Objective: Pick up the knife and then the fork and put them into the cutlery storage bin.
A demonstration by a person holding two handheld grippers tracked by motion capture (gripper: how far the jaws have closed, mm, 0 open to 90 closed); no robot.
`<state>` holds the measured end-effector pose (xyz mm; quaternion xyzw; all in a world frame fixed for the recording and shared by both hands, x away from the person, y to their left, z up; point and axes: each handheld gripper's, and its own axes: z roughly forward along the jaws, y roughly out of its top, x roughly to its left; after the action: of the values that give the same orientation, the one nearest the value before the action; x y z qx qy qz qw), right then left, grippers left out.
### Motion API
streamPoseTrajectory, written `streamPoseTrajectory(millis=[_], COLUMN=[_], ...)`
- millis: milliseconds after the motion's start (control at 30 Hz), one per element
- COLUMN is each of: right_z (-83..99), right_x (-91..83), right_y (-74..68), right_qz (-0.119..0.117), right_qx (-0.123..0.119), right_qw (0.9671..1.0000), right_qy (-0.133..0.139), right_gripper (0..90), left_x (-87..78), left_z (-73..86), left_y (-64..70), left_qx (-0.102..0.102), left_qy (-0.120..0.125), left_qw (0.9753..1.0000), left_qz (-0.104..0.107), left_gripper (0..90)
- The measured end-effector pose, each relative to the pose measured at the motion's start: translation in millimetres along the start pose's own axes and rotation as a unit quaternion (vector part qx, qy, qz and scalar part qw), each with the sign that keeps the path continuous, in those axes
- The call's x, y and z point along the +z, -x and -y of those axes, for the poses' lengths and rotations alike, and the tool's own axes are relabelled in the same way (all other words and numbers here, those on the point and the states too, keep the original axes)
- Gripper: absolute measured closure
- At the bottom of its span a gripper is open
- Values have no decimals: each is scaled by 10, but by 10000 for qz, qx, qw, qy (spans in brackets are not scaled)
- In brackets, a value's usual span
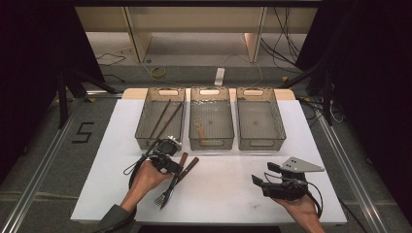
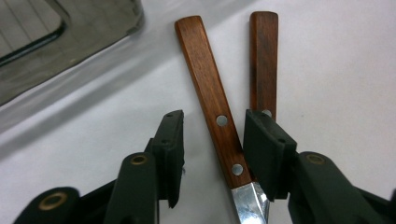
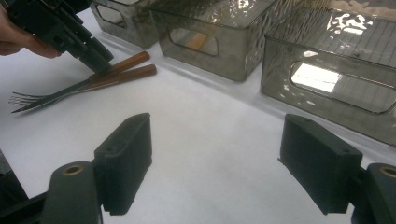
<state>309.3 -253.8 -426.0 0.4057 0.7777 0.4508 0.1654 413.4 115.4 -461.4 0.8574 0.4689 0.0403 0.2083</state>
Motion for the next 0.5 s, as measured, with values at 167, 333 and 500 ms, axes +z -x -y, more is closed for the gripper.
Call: streamPoseTrajectory(millis=[167, 333, 500], right_z=[0, 0, 0], right_x=[-2, -2, 0], right_y=[-2, -1, -1], right_qz=[-6, 0, 4], right_qx=[-2, -2, 0], right_qw=[10000, 10000, 10000], right_qy=[-1, -1, 14], right_gripper=[257, 258, 259], left_x=[17, 34, 50], left_z=[1, 4, 4], left_y=[17, 36, 46], left_qx=[61, 115, 107], left_qy=[-74, -92, -108], left_qw=[9999, 9999, 9999], left_qz=[70, -9, -44], left_gripper=[645, 672, 668])
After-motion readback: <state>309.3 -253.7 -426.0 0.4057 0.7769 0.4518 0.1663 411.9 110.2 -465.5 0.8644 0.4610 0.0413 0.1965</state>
